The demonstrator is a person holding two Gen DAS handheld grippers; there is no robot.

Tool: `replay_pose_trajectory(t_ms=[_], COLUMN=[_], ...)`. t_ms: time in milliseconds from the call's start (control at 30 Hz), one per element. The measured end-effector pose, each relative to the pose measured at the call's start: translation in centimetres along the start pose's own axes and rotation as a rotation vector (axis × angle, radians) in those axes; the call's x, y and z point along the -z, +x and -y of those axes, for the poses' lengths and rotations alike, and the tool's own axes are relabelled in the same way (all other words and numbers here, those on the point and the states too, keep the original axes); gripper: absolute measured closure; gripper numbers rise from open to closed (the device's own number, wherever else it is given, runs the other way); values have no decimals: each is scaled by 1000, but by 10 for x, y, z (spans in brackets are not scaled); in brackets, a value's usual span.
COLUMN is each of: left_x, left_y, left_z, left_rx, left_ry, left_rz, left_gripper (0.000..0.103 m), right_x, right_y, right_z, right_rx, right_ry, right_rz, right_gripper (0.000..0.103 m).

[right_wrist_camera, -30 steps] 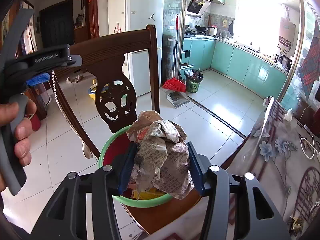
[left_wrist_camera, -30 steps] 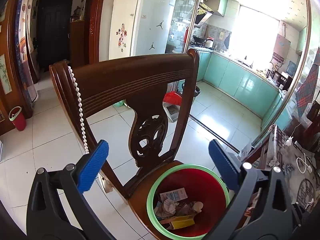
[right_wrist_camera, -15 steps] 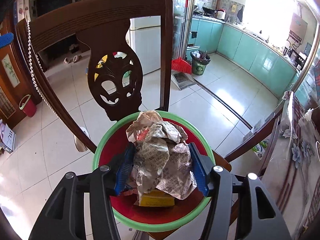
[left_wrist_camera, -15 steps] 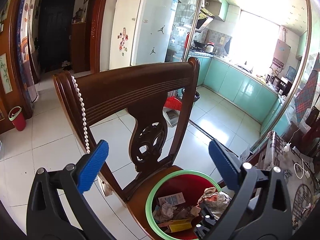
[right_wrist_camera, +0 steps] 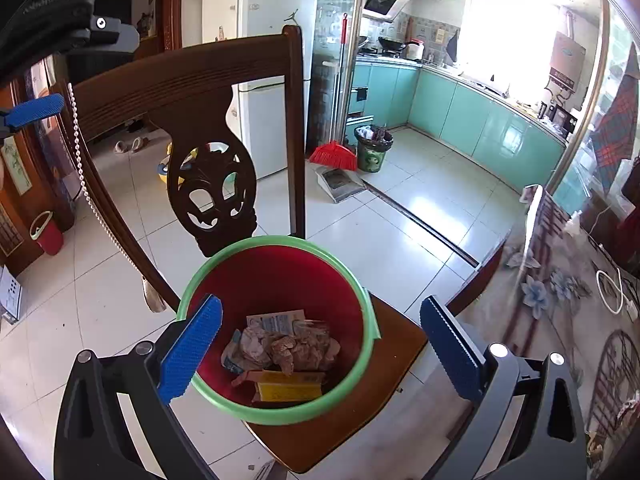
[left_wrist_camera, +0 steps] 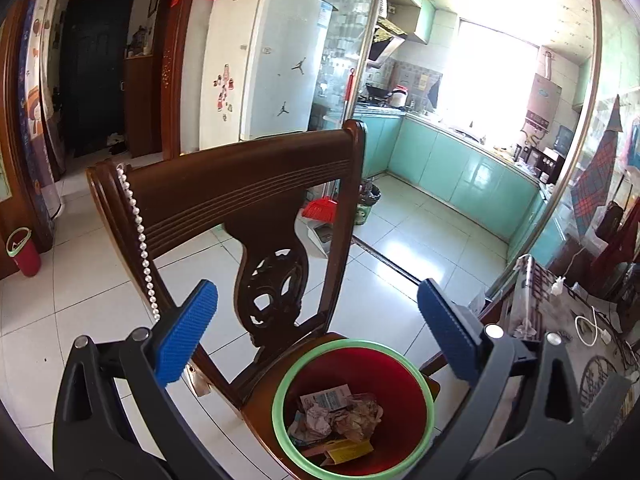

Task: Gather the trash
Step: 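Move both tools back over the table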

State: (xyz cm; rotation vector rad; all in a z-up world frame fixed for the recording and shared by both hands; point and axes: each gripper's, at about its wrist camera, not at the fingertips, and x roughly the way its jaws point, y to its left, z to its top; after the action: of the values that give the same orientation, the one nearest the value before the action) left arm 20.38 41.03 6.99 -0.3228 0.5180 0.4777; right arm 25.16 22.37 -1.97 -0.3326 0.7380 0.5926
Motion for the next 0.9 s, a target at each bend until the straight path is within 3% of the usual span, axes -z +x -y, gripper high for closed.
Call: replay_pose_trajectory(t_ms=[300,533,900], left_x=[13,45,162], left_y=[-33,-57,-102], left_z=[77,156,314], left_rx=[166,340,613], left_ry=[190,268,680], left_rz=[-6,-49,-138], left_gripper=[5,5,5], right_x=[45,88,182], right_y=[-83,-145,-230], right_z=[73,130,236], right_rx=[104,183,353], right_ry=[70,158,299], right_rz=[44,64,35], right_gripper=[7,7,7])
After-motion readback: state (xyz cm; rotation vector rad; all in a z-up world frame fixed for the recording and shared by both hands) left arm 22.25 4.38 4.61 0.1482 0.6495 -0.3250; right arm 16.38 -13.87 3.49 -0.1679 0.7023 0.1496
